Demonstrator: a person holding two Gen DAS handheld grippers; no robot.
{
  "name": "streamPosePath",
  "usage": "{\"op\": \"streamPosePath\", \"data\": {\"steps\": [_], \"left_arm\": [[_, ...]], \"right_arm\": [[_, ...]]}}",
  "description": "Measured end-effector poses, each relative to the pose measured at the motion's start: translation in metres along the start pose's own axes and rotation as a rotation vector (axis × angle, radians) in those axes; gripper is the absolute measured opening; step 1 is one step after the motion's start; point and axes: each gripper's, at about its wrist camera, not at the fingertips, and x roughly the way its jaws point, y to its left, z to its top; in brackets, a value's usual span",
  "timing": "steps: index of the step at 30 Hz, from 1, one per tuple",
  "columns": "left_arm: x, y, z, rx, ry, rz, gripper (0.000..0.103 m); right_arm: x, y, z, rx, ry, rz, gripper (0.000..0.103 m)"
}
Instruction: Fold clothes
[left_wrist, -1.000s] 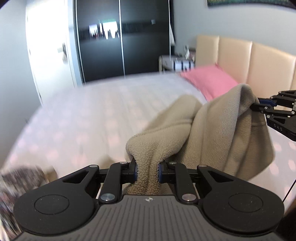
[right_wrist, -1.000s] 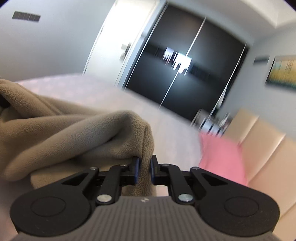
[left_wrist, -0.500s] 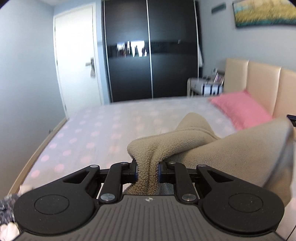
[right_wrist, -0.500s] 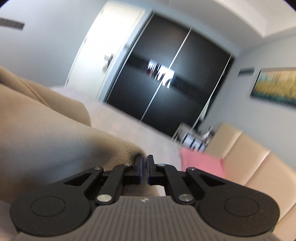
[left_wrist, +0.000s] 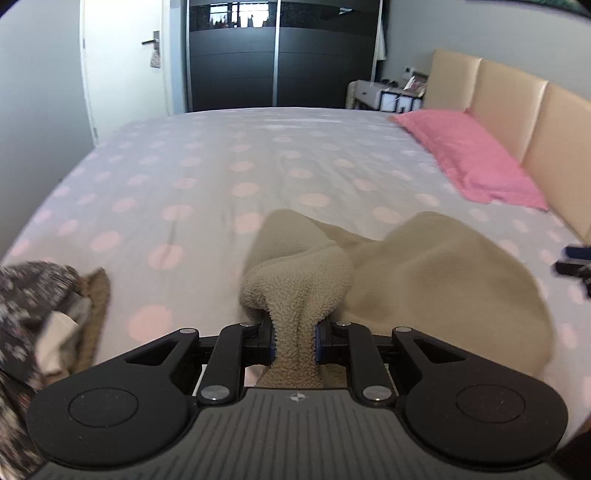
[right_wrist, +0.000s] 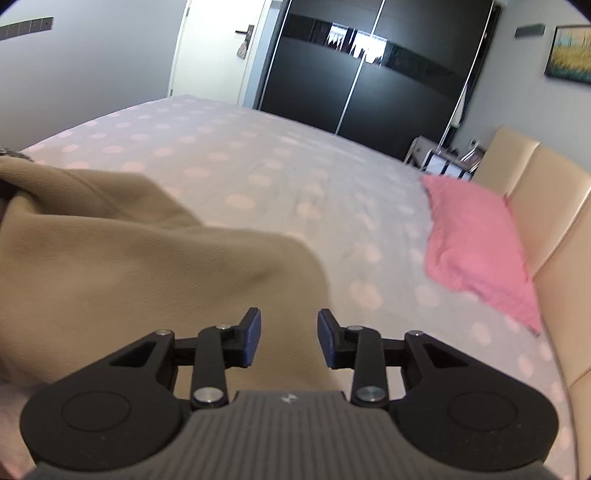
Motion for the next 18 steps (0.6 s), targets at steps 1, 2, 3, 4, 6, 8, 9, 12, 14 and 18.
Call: {"op": "streamPosePath", "data": {"steps": [1, 2, 3, 4, 6, 8, 9, 12, 14, 18], "left_arm": [[-0.002, -0.008, -0.006, 0.003, -0.006, -0.023, 0.015], [-0.005, -0.016, -0.011, 0.006, -0.011, -0.047, 0.015], [-0.007, -0.025, -0.019, 0.013, -0.007, -0.07, 0.015], [-0.009, -0.034, -0.026, 0.021, -0.001, -0.094, 0.015], [-0.01, -0.051, -0.042, 0.029, 0.018, -0.148, 0.015], [-0.01, -0.064, -0.06, 0.023, 0.028, -0.189, 0.014], [-0.011, -0.07, -0.068, 0.033, 0.027, -0.19, 0.014], [-0.014, -0.088, -0.089, 0.095, 0.018, -0.151, 0.014], [-0.016, -0.094, -0.097, 0.141, 0.009, -0.113, 0.014], [-0.017, -0.099, -0.105, 0.205, -0.004, -0.066, 0.014]], "right_arm": [[-0.002, 0.008, -0.006, 0.009, 0.007, 0.022, 0.039], [-0.004, 0.016, -0.012, 0.017, 0.014, 0.044, 0.042], [-0.007, 0.025, -0.018, 0.026, 0.02, 0.065, 0.044], [-0.009, 0.033, -0.022, 0.032, 0.025, 0.085, 0.045], [-0.017, 0.048, -0.02, 0.037, 0.016, 0.114, 0.047], [-0.024, 0.062, -0.018, 0.055, 0.008, 0.142, 0.05], [-0.027, 0.069, -0.017, 0.072, 0.01, 0.159, 0.051], [-0.034, 0.089, -0.016, 0.125, 0.02, 0.217, 0.053], [-0.032, 0.102, -0.016, 0.162, 0.032, 0.267, 0.056], [-0.024, 0.123, -0.014, 0.231, 0.06, 0.351, 0.059]]}}
